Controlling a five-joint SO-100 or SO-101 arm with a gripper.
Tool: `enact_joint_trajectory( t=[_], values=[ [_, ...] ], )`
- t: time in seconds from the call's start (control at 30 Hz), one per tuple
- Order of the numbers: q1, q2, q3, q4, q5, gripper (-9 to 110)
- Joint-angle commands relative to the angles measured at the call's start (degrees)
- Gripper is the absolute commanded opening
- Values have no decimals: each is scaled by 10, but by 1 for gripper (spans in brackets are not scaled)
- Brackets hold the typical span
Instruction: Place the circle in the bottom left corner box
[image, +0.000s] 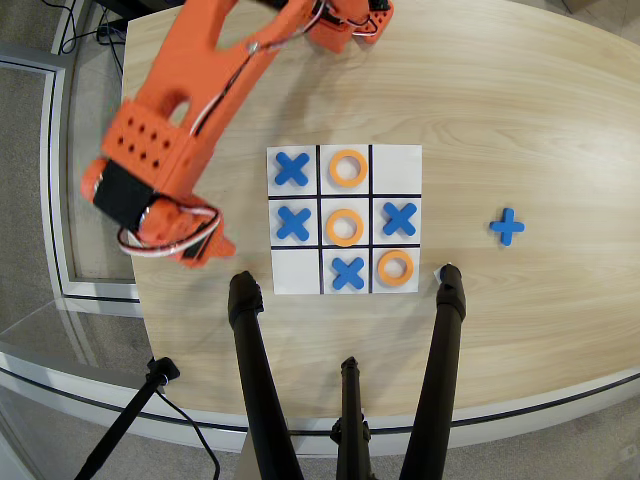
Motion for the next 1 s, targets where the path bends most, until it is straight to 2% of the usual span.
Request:
enact_joint_trajectory(
  t=[0.0,0.57,0.97],
  values=[
    [3,-54,-68,-37,6,27],
    [-15,-174,-89,-181,17,29],
    [19,-219,-100,-192,-13,29]
  ],
)
